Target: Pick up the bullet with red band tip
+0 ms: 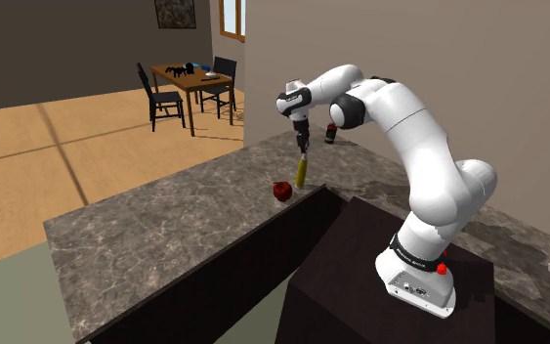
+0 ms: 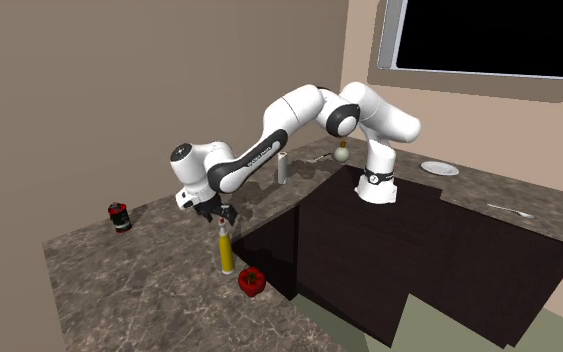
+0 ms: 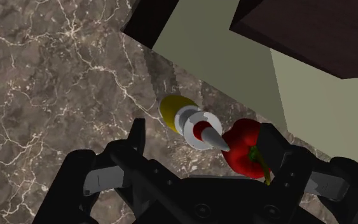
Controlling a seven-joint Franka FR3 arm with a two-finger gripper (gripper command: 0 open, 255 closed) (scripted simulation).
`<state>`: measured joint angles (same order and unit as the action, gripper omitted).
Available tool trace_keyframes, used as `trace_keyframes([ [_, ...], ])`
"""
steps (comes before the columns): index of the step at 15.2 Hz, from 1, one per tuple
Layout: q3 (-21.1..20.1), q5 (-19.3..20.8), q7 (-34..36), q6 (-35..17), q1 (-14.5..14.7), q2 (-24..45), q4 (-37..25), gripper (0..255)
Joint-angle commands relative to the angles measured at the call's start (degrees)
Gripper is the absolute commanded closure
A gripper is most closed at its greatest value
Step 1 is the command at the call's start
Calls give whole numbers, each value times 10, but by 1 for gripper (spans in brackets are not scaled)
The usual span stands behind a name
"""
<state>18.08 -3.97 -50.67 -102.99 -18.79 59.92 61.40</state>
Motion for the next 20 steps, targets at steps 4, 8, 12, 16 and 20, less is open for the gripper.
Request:
trace_keyframes([
  [4, -2, -2, 2, -15, -1, 16, -1, 0],
  [8, -2, -2, 2, -14, -2, 16, -2, 255],
  [12, -2, -2, 2, -15, -2, 16, -1, 255],
  [16, -1, -1, 1, -8, 0, 6, 2, 255],
  [20, 2, 2, -2, 8, 2, -14, 6, 255],
])
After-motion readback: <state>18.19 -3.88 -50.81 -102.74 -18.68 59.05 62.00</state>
